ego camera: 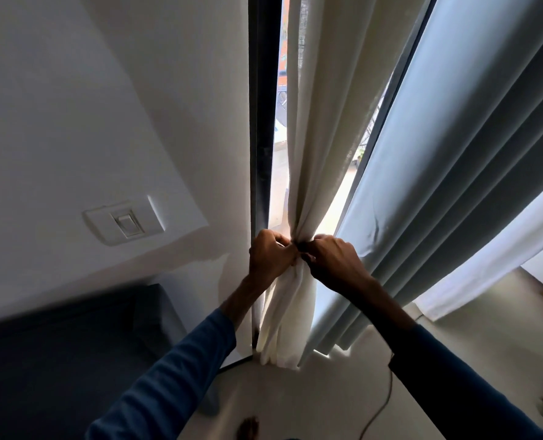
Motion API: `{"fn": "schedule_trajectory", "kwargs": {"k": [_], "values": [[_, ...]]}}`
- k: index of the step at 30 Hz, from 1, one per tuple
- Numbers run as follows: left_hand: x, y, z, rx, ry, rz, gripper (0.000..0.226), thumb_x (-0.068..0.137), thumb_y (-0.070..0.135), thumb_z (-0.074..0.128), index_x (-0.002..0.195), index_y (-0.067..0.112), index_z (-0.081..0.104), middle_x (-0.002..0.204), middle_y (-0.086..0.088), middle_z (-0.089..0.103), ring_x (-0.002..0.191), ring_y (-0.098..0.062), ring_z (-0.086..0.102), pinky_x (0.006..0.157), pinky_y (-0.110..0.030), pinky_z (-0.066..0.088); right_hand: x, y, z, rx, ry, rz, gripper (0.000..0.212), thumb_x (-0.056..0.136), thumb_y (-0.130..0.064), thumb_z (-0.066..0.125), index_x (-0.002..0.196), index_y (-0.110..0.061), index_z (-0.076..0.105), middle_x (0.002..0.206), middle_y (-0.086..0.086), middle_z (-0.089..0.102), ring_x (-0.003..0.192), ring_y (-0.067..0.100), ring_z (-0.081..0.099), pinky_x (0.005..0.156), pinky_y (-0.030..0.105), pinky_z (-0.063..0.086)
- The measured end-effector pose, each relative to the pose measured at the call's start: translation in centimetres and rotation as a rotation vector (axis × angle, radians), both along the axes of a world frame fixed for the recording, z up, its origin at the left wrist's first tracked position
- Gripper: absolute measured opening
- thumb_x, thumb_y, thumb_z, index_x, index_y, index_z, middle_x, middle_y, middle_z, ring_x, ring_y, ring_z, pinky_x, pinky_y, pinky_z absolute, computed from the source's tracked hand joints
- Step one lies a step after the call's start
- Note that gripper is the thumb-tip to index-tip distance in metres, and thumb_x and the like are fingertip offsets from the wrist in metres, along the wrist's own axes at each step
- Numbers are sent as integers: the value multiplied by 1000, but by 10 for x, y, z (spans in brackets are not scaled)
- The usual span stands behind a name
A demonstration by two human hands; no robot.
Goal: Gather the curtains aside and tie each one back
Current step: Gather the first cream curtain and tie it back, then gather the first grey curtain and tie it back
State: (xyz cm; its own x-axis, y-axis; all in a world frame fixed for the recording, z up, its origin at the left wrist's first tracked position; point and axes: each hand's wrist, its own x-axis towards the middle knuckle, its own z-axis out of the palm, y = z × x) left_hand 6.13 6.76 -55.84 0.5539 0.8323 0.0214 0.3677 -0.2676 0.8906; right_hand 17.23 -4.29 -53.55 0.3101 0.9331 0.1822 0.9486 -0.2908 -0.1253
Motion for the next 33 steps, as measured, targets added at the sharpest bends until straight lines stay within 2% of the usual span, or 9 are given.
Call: {"fn": "schedule_trajectory", "kwargs": {"k": [4,10,13,15,17,21,25,27,33], "values": [[-1,17,-4,-83,-39,44,29,77,40,79,60,17,73,59,1,73,61,-16,73,73,-42,63,-3,1,2,111,90,4,39,96,-25,64,133,-39,63,107,2,67,100,28,62,64,33,42],[-2,26,-7,-160,-120,23,39,81,51,77,73,13,74,66,-2,75,63,-20,75,74,-43,63,3,5,-4,139,225,-23,51,91,-8,67,139,-24,60,130,1,67,119,23,61,84,35,53],[-6,20,-5,-212,-127,50,50,85,54,72,70,7,73,60,-4,73,54,-22,72,59,-34,62,5,8,-7,211,295,-19,50,87,0,69,134,-18,65,121,4,72,104,17,68,80,20,45],[-6,15,-5,-259,-123,25,52,92,51,66,72,3,74,60,-5,73,52,-22,71,51,-28,59,5,11,-9,233,336,-28,49,85,3,71,130,-18,68,115,2,74,82,-5,64,73,3,36],[-3,7,-3,-266,-116,-54,46,98,42,58,80,4,76,67,-4,75,56,-23,72,53,-29,60,5,12,-10,248,377,-32,50,84,6,70,127,-18,69,109,1,75,73,-13,59,67,-4,34],[9,-6,8,-165,-130,-152,33,102,27,50,97,7,75,81,-3,77,64,-17,74,65,-36,63,11,12,-6,312,389,-80,48,81,11,64,120,-15,73,106,1,77,79,-3,64,70,0,40],[28,-12,26,-35,-141,-176,25,97,25,55,97,9,74,89,-3,77,79,-18,74,77,-40,61,23,3,19,473,376,-169,38,81,5,67,114,-13,76,109,0,77,90,14,71,67,29,59],[39,-17,40,7,-194,-218,18,96,23,59,97,11,72,91,1,75,81,-15,72,77,-36,61,31,-4,41,547,322,-203,34,82,2,67,111,-14,77,110,-1,77,88,11,70,63,26,59],[79,-30,107,211,-399,-309,17,93,22,63,108,14,67,103,9,72,82,-3,68,71,-17,56,56,-37,118,741,131,-244,26,90,-1,63,109,-12,77,109,1,76,84,5,67,66,1,49]]}}
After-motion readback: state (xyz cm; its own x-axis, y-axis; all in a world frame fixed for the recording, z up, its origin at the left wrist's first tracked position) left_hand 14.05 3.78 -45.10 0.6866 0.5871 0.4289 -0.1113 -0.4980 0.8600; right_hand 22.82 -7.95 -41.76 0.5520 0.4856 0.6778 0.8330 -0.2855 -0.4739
